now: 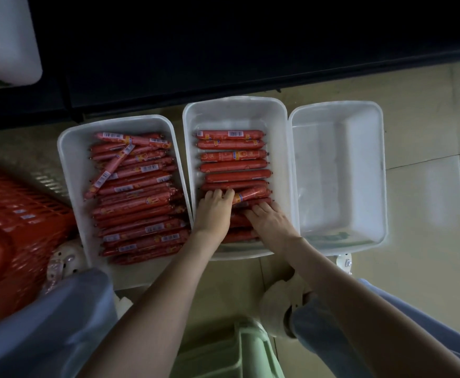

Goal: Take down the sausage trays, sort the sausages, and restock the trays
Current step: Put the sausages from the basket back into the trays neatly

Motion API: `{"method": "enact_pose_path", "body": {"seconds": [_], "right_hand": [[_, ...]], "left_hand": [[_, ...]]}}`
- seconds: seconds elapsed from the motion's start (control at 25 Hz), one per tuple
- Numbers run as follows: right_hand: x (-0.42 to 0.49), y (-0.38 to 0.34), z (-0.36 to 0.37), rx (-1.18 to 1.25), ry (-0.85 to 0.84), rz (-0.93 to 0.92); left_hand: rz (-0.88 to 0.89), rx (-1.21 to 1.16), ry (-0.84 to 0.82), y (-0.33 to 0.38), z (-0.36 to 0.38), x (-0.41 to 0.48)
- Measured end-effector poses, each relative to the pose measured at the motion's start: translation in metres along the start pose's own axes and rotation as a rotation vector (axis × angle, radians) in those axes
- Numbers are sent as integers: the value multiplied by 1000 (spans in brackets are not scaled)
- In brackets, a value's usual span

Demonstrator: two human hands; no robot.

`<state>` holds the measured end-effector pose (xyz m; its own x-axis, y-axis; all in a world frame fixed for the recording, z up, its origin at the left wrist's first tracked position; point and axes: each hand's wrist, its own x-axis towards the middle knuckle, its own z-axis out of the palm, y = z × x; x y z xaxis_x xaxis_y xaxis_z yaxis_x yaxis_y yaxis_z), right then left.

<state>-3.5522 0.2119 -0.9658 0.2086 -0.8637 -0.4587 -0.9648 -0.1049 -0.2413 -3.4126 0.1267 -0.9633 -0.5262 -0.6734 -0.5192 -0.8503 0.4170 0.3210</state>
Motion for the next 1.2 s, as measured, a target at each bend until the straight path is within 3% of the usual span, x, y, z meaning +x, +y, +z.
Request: {"method": "enact_pose_path", "body": {"seconds": [0.16, 0.24, 0.32, 0.48, 0.68, 0.88, 1.12, 1.2], "right_hand": [[2, 3, -3, -169, 99, -54], [-4, 1, -2, -188, 178, -71], [-5, -2, 3, -159, 202, 27], [-4, -13, 7, -31, -80, 222], [-10, -28, -36, 17, -163, 213], [-2, -81, -154, 114, 159, 254], [-12, -196, -305, 181, 588, 77], [-14, -250, -336, 190, 640, 17]], "left_hand": [[-12, 36, 66, 3, 6, -4], [23, 77, 0, 4, 11, -12], [85, 70, -94, 2, 15, -18], [144, 73, -190, 5, 25, -32], [2, 99, -170, 24, -13, -39], [-33, 64, 73, 38, -151, -62], [-90, 168, 463, -3, -325, -182], [-131, 175, 571, -36, -365, -236]]}}
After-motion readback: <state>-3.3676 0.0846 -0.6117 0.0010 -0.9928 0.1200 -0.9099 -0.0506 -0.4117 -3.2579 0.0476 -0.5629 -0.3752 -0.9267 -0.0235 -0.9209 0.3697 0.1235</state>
